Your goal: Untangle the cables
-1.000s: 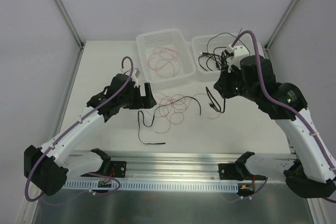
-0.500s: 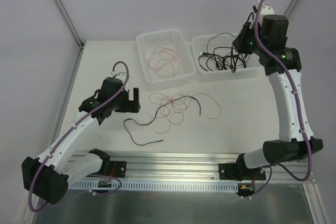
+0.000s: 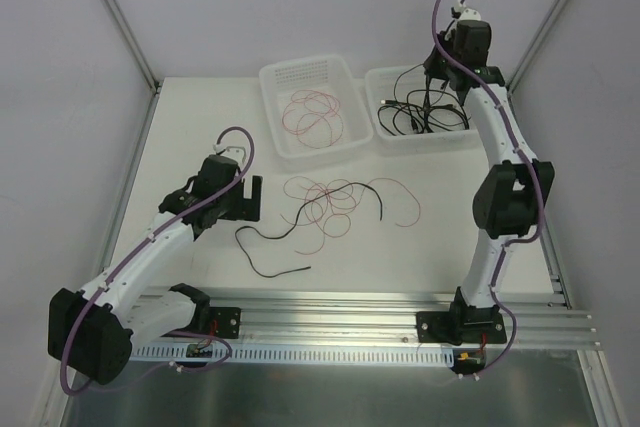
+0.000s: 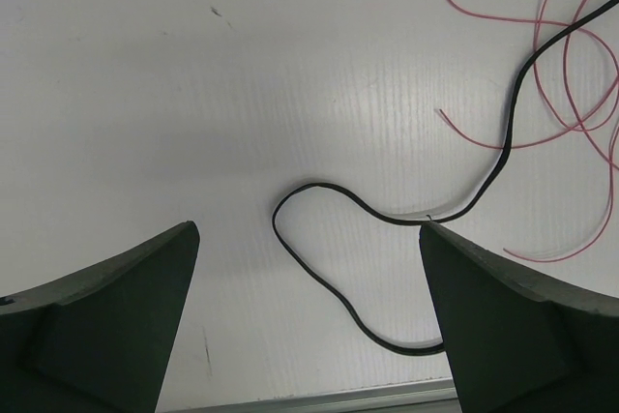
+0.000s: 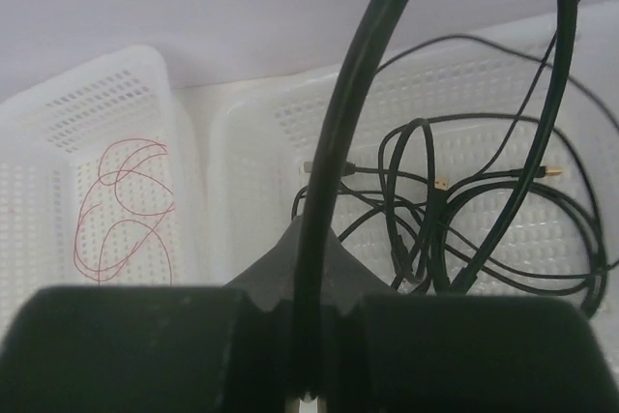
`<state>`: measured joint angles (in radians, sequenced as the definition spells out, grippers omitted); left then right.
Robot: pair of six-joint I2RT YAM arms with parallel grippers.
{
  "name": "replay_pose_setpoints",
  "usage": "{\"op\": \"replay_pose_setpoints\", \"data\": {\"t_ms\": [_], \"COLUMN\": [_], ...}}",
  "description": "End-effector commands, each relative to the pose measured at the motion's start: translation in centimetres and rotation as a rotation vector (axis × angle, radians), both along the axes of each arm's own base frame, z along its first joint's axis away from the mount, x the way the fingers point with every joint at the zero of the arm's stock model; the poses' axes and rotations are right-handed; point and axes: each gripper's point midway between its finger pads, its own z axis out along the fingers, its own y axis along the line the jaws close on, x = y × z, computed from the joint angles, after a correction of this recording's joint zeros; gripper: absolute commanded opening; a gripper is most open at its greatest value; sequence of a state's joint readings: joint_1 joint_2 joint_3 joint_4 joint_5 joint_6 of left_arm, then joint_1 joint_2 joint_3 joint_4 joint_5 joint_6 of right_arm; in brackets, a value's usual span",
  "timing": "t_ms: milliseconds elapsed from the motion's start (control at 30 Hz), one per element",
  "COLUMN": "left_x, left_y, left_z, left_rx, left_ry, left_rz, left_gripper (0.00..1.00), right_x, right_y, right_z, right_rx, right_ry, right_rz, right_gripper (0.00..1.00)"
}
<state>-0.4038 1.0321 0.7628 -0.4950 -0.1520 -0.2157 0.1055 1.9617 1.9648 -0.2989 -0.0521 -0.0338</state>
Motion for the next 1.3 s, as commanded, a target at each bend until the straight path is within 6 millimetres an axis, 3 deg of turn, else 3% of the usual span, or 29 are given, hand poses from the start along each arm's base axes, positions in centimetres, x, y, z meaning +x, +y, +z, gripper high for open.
{"op": "replay_pose_setpoints", "data": {"t_ms": [0, 33, 133, 267, 367, 400, 433, 467, 567, 600, 667, 767, 800, 833, 867, 933, 1067, 1167, 1233, 1267], "left_x": [0.6, 0.6, 0.5, 0.5, 0.5, 0.5, 0.5, 0.4, 0.3, 0.3, 0.2, 0.1, 0.1, 0.1, 0.1, 0.0, -0.1, -0.2, -0.3, -0.2], "left_y": [1.0, 1.0, 0.5, 0.4, 0.3, 0.3, 0.2, 0.1, -0.3, -0.4, -0.6, -0.8, -0.8, -0.8, -0.9, -1.0, -1.3, -1.7, -1.8, -1.9], "left_z": [0.0, -0.1, -0.4, -0.4, -0.3, -0.2, -0.1, -0.2, 0.1, 0.2, 0.1, 0.1, 0.1, 0.1, 0.0, -0.1, -0.6, -1.1, -1.3, -1.3], "left_rx": [0.043, 0.045, 0.032, 0.027, 0.021, 0.02, 0.017, 0.009, -0.014, -0.02, -0.029, -0.038, -0.04, -0.042, -0.046, -0.051, -0.059, -0.07, -0.074, -0.076], "left_ry": [-0.024, -0.016, 0.0, 0.002, -0.001, -0.004, -0.004, -0.003, -0.004, -0.005, -0.002, 0.001, 0.002, 0.006, 0.007, 0.015, 0.041, 0.067, 0.078, 0.079], "left_rz": [0.019, 0.017, -0.004, -0.008, -0.01, -0.01, -0.014, -0.018, -0.027, -0.03, -0.034, -0.038, -0.037, -0.037, -0.038, -0.037, -0.042, -0.051, -0.056, -0.06], "left_gripper": [0.99, 0.99, 0.99, 0.99, 0.99, 0.99, 0.99, 0.99, 0.99, 0.99, 0.99, 0.99, 0.99, 0.99, 0.99, 0.99, 0.99, 0.99, 0.99, 0.98], "right_x": [3.1, 3.9, 5.0, 4.2, 2.8, 2.2, 1.7, 0.9, -1.1, -2.1, -3.8, -8.3, -8.6, -10.3, -11.6, -14.9, -20.8, -25.0, -26.7, -28.5], "right_y": [1.0, 1.1, 2.1, 2.7, 1.8, 1.4, 1.1, 0.7, 0.1, -0.1, -0.5, -1.0, -1.0, -0.7, -0.1, 0.7, 4.2, 5.7, 6.1, 7.0], "right_z": [-0.5, -3.4, -8.1, -11.0, -9.8, -9.2, -8.5, -6.5, -4.4, -2.2, -0.8, 2.3, 1.0, 2.7, 2.7, 2.1, -0.6, -4.2, -6.0, -7.8], "right_rx": [0.152, 0.172, 0.255, 0.304, 0.289, 0.276, 0.266, 0.25, 0.18, 0.165, 0.123, 0.08, 0.076, 0.072, 0.063, 0.051, -0.012, -0.056, -0.083, -0.096], "right_ry": [-0.057, -0.016, 0.099, 0.208, 0.201, 0.198, 0.193, 0.165, 0.162, 0.13, 0.131, 0.11, 0.145, 0.114, 0.118, 0.146, 0.225, 0.33, 0.379, 0.419], "right_rz": [0.002, 0.0, 0.023, 0.076, 0.066, 0.068, 0.069, 0.071, 0.086, 0.093, 0.094, 0.106, 0.108, 0.122, 0.143, 0.178, 0.315, 0.371, 0.376, 0.413], "right_gripper": [0.01, 0.04, 0.08, 0.21, 0.4, 0.52, 0.57, 0.61, 0.73, 0.77, 0.81, 0.88, 0.89, 0.9, 0.91, 0.91, 0.91, 0.9, 0.89, 0.89]}}
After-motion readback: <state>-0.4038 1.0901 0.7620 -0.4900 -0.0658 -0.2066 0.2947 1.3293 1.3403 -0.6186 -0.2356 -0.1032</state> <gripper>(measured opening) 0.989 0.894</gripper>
